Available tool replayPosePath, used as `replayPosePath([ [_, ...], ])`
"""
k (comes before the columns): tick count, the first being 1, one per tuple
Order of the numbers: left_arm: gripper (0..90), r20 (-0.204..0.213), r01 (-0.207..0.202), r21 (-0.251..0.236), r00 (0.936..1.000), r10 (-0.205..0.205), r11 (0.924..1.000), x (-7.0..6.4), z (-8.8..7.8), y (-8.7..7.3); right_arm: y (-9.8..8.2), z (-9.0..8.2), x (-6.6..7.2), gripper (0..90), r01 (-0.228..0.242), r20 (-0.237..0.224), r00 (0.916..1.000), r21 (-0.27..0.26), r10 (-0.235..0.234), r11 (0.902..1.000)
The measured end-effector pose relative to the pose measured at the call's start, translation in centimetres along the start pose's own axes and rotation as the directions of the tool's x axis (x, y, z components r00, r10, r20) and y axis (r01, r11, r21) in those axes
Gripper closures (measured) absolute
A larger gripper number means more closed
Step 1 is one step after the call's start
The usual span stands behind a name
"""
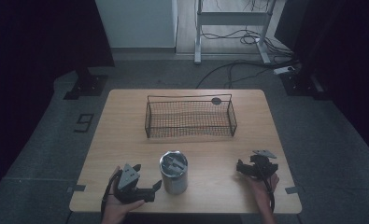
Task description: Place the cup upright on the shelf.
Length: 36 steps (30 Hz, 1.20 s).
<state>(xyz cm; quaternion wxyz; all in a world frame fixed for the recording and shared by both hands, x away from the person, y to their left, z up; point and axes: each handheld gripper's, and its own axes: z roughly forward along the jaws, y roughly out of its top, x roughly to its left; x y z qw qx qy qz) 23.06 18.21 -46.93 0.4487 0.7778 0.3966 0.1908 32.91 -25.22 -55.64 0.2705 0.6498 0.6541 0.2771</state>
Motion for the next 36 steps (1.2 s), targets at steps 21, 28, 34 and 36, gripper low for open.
replayPosePath([
  [21,3.3,0.047,-0.027,0.021,0.9985,0.026,0.9994,-2.2,1.8,0.8,0.0,0.0,-0.1,0.0,-0.006,0.010,0.9999,-0.002,0.006,1.0000],
  [28,2.5,0.071,-0.042,0.035,0.9967,0.039,0.9985,-3.0,2.6,1.2,0.0,0.0,-0.1,0.1,-0.008,0.011,0.9999,-0.003,0.008,1.0000],
  [34,0.0,0.071,-0.057,0.046,0.9960,0.053,0.9973,-4.1,3.4,1.7,0.0,0.0,-0.1,0.1,-0.008,0.011,0.9999,-0.003,0.008,1.0000],
  [36,0.0,0.064,-0.044,0.047,0.9971,0.041,0.9979,-4.2,3.6,1.8,0.0,0.0,-0.1,0.1,-0.008,0.011,0.9999,-0.003,0.008,1.0000],
])
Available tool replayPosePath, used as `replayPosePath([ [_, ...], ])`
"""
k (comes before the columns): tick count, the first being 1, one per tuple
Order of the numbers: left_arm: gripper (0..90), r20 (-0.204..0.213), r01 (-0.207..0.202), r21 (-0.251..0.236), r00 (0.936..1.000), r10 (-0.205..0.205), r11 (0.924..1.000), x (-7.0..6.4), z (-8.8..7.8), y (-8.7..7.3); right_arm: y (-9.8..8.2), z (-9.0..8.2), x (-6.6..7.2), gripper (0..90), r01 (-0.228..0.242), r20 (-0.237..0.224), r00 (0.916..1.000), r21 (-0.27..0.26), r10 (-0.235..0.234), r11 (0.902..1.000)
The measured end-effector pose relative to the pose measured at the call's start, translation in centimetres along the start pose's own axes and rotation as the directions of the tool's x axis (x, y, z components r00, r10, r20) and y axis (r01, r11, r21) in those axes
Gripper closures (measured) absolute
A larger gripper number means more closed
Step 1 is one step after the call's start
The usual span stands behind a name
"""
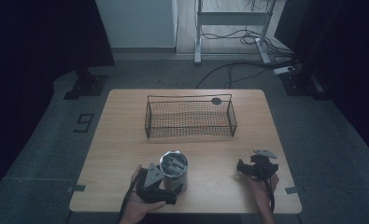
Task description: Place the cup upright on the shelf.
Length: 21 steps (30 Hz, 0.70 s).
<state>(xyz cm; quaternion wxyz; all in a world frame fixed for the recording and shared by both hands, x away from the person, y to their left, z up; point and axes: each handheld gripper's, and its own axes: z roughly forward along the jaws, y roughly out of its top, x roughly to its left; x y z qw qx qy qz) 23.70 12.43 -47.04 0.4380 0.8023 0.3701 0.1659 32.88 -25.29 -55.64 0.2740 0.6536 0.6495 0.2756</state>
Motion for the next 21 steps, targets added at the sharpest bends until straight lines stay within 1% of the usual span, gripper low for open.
replayPosePath([
  [2,0.0,0.000,0.008,-0.001,1.0000,-0.008,1.0000,0.1,0.2,0.2,0.0,0.0,0.0,0.1,0.000,0.000,1.0000,0.000,0.000,1.0000],
  [11,0.0,0.002,0.003,0.003,1.0000,-0.003,1.0000,0.6,1.6,0.9,0.0,0.0,0.0,0.2,0.000,0.000,1.0000,0.000,0.000,1.0000],
  [12,0.0,0.000,0.000,0.000,1.0000,0.000,1.0000,0.6,1.8,0.9,0.0,0.0,0.0,0.2,0.000,0.001,1.0000,0.000,0.000,1.0000],
  [18,0.0,-0.013,-0.007,0.019,0.9999,0.007,0.9998,0.5,3.2,0.8,0.0,0.0,0.0,0.3,0.000,0.001,1.0000,-0.001,0.000,1.0000],
  [21,0.3,-0.023,-0.015,0.007,0.9996,0.015,0.9999,0.4,3.5,0.8,0.0,0.0,0.0,0.3,0.000,0.001,1.0000,-0.001,0.000,1.0000],
])
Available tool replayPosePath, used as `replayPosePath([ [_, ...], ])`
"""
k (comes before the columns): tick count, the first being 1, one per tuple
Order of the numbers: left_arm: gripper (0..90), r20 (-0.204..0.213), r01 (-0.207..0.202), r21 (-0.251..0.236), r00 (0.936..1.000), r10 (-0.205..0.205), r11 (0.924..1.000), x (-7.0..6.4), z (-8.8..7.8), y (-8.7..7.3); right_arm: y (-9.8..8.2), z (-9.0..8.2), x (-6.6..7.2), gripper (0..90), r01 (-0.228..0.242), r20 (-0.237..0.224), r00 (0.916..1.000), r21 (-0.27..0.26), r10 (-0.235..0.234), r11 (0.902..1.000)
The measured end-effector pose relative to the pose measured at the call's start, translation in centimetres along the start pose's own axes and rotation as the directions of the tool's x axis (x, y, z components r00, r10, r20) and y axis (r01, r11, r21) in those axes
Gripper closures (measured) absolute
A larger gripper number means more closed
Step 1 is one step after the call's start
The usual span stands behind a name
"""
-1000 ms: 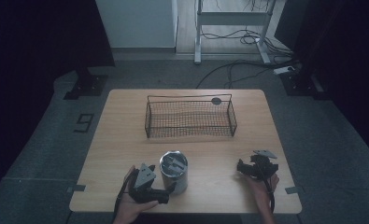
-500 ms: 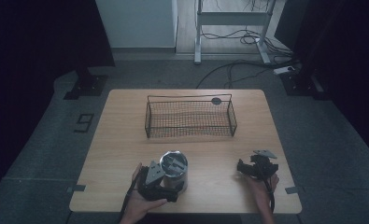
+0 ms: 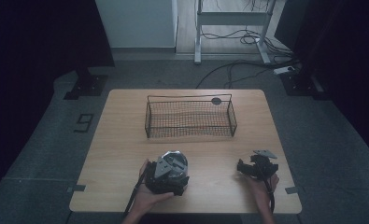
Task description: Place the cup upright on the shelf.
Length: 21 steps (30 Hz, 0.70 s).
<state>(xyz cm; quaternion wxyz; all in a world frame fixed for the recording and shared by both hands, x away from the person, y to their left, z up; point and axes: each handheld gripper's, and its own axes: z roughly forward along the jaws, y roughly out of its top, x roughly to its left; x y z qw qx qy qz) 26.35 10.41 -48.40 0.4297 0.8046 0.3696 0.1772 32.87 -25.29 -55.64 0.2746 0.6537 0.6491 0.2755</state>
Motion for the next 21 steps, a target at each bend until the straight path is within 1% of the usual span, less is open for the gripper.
replayPosePath([
  [1,2.3,-0.009,-0.004,-0.002,0.9999,0.004,1.0000,-0.04,0.02,-0.02,0.00,0.00,0.01,0.3,-0.001,0.000,1.0000,-0.001,0.001,1.0000],
  [6,3.8,-0.003,-0.014,0.003,0.9999,0.014,0.9999,0.09,-0.06,0.02,0.00,0.00,0.01,0.3,-0.001,-0.001,1.0000,-0.001,0.001,1.0000],
  [14,4.0,-0.007,-0.011,-0.006,0.9999,0.011,0.9999,0.07,-0.13,-0.08,0.00,0.00,0.01,0.3,-0.001,0.000,1.0000,-0.001,0.001,1.0000],
  [21,4.1,-0.019,0.001,-0.024,0.9998,-0.001,0.9997,0.01,-0.48,-0.45,0.01,0.00,0.01,0.4,-0.001,-0.001,1.0000,0.000,0.001,1.0000],
])
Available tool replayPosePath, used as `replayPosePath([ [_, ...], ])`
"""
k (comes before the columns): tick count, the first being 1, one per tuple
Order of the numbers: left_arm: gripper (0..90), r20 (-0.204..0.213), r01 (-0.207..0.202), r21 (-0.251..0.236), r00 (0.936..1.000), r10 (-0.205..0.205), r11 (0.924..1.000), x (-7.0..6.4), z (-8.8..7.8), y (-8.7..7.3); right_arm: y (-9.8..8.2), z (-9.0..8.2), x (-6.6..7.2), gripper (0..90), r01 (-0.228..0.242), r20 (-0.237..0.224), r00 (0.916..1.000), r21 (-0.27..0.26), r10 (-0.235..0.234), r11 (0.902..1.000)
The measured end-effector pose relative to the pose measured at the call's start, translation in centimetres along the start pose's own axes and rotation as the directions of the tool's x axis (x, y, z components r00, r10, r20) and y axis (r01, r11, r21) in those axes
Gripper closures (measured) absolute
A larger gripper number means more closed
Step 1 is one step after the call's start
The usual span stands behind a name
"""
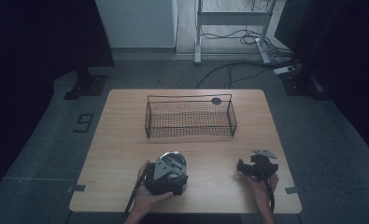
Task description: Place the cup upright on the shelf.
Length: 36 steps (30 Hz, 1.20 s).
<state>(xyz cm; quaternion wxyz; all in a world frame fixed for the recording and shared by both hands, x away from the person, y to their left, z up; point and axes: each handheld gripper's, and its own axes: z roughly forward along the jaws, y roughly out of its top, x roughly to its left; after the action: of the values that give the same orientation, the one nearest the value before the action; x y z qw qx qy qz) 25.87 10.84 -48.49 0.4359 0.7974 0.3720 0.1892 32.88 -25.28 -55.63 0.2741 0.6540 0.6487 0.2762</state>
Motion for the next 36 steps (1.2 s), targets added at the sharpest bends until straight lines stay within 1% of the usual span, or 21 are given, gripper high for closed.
replayPosePath([
  [11,4.1,-0.009,0.018,-0.008,0.9998,-0.018,0.9998,0.1,-0.4,-0.2,0.0,0.0,0.0,0.4,0.000,0.000,1.0000,0.000,0.000,1.0000],
  [19,4.1,-0.010,0.034,-0.027,0.9994,-0.034,0.9991,0.2,-1.0,0.2,0.0,0.0,0.0,0.5,0.000,0.000,1.0000,0.000,0.000,1.0000],
  [29,4.1,-0.008,0.038,-0.030,0.9992,-0.039,0.9988,0.2,-1.2,0.5,0.0,0.0,0.0,0.4,0.000,0.000,1.0000,0.000,0.000,1.0000],
  [36,4.1,-0.013,0.048,-0.039,0.9987,-0.049,0.9981,0.3,-1.5,0.7,0.0,0.0,0.0,0.5,0.000,0.000,1.0000,0.000,0.000,1.0000],
])
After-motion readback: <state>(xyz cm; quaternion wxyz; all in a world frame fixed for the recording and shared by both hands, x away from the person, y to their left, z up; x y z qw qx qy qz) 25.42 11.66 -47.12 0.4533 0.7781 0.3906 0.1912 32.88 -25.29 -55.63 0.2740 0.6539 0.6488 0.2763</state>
